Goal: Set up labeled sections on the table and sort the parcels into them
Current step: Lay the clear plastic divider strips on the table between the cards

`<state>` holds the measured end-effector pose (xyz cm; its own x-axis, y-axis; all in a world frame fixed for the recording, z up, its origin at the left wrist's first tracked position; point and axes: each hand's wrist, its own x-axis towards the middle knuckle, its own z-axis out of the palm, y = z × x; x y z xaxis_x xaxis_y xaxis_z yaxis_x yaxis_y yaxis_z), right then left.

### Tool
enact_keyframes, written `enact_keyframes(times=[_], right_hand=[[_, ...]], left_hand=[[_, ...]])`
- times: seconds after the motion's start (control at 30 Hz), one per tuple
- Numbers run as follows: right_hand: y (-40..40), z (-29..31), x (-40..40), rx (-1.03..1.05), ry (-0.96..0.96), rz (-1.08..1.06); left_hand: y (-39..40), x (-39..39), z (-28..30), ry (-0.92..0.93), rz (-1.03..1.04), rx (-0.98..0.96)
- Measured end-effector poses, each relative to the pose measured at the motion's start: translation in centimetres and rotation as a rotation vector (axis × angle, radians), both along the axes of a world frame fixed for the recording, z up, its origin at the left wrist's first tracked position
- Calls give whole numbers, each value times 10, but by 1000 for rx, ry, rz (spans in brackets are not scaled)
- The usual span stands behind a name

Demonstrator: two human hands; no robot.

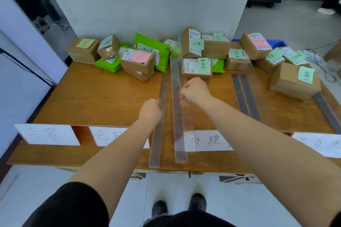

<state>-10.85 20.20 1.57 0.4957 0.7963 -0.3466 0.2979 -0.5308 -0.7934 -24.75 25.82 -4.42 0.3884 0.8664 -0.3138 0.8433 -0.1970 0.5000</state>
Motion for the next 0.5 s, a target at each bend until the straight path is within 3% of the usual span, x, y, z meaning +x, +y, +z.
enact_keyframes(times=[0.17,0.5], right_hand=[[12,-12,-28,-40,-170,28],[27,-60,-62,-167,-316,65]], left_hand=[[5,-9,-6,-91,0,-74],[13,-14,-11,-343,102,-337]])
